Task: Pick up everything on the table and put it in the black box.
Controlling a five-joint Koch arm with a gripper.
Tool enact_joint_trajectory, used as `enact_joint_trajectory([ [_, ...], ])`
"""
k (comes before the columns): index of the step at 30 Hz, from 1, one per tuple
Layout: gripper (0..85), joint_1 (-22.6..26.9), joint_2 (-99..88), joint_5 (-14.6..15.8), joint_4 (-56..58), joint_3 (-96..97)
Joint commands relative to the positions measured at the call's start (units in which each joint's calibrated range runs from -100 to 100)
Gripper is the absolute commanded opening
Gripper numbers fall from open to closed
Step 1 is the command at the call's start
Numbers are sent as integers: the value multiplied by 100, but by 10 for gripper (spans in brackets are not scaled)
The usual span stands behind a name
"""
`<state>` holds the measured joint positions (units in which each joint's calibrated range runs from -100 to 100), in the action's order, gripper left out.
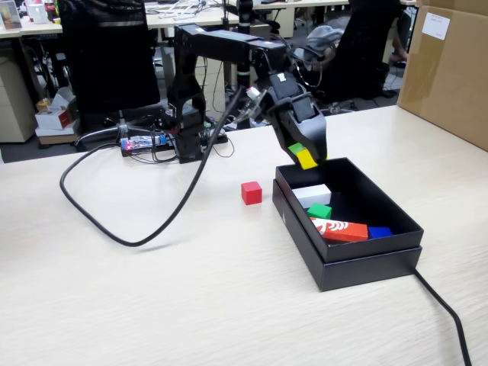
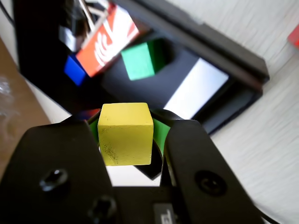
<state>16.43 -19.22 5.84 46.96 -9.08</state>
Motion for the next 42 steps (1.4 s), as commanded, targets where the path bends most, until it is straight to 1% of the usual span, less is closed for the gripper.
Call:
enact_joint_trajectory([
  [1, 56, 63, 127, 63, 25, -497],
  [3, 60, 83, 586, 83, 25, -533],
  [4, 86, 83, 746, 88, 25, -542],
  [5, 90, 83, 815, 103, 25, -560],
  [11, 92, 49, 1308, 147, 25, -624],
  [15, 201, 49, 1274, 147, 77, -551],
  [16, 249, 49, 1251, 142, 120, -551],
  [18, 290, 39, 1205, 127, 120, -542],
  [21, 384, 20, 1067, 83, 120, -542],
  [22, 398, 10, 987, 78, 120, -542],
  [29, 406, -68, -160, 83, 120, -352],
  [30, 406, -98, -734, 83, 120, -152],
  [35, 407, -190, -2306, 88, 120, 564],
  [42, 420, -415, -4440, 107, 120, 2241],
])
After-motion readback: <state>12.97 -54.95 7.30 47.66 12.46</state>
